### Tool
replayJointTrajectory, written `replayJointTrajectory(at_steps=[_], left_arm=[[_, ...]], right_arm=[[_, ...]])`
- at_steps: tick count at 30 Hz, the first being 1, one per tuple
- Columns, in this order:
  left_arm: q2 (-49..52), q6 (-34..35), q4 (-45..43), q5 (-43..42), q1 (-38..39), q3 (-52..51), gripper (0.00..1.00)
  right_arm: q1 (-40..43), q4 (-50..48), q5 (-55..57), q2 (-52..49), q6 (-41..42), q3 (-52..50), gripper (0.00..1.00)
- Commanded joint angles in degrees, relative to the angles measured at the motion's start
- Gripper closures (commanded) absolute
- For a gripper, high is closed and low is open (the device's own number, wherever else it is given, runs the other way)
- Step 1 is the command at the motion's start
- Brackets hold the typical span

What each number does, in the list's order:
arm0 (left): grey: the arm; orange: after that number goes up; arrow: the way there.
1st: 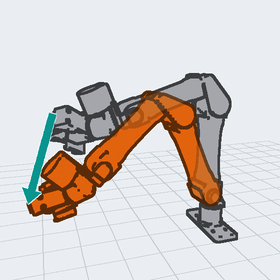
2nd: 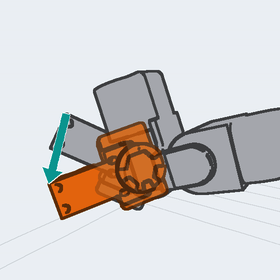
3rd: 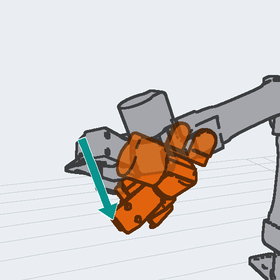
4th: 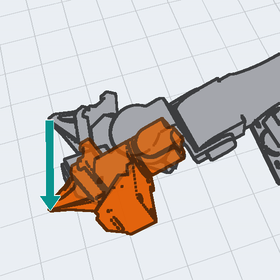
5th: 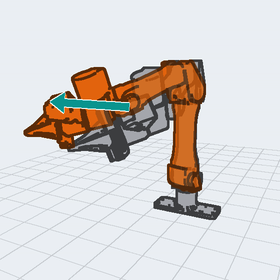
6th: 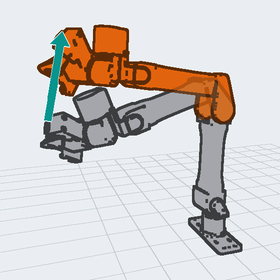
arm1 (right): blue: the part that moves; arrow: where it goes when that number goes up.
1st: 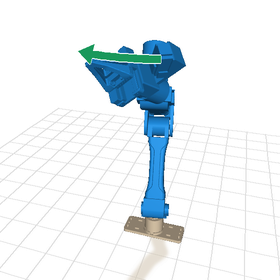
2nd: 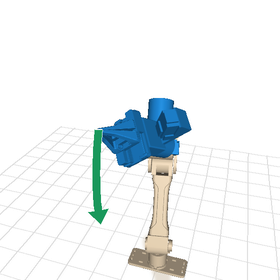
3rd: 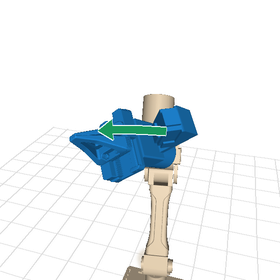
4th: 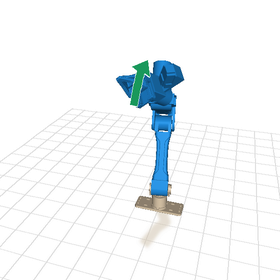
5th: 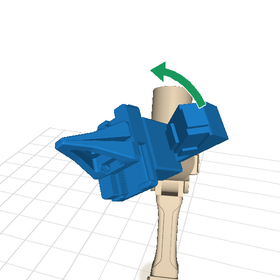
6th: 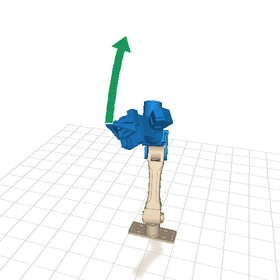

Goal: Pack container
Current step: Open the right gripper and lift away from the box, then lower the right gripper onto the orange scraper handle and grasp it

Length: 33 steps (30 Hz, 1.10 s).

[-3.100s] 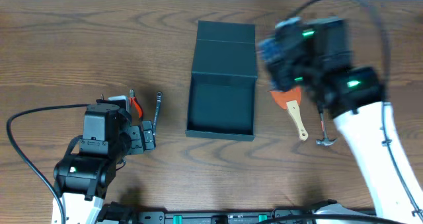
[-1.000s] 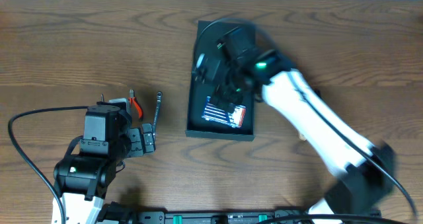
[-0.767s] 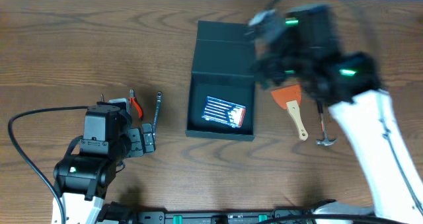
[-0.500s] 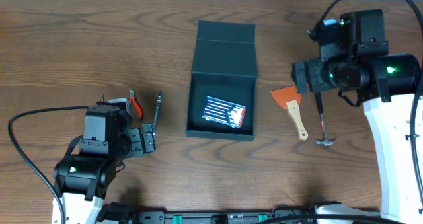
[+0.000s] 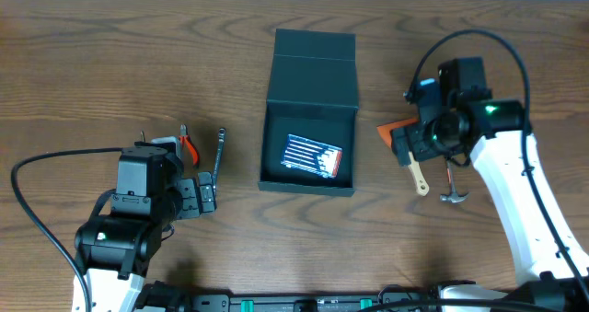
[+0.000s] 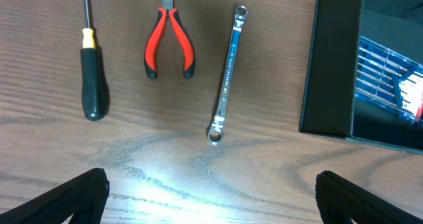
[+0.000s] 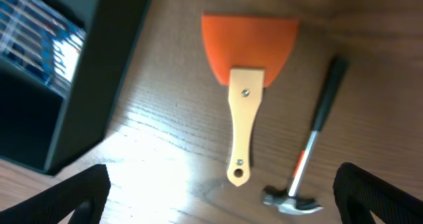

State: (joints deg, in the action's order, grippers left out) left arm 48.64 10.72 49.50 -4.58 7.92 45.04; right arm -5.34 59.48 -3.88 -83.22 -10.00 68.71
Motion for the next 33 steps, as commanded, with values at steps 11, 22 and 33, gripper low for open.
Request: replayJointTrajectory(at_steps=[11,22,33], left_arm=[[-0.09,0.57,0.11,-0.37,-0.24,1.11,0.01],[-0.09,0.57,0.15,-0.37,-0.24,1.11,0.01],[-0.11,0.57,-0.22,-0.37,-0.24,1.11,0.01]], right_arm=[[4.2,-20.09,-1.09,-0.04,-4.04,-17.88,0.01],[5.9,-25.92,-1.07,-1.79,-8.55,-23.43,0.02],[7.78,-26.34,-1.07,-8.59,-10.49,-23.43,0.03]])
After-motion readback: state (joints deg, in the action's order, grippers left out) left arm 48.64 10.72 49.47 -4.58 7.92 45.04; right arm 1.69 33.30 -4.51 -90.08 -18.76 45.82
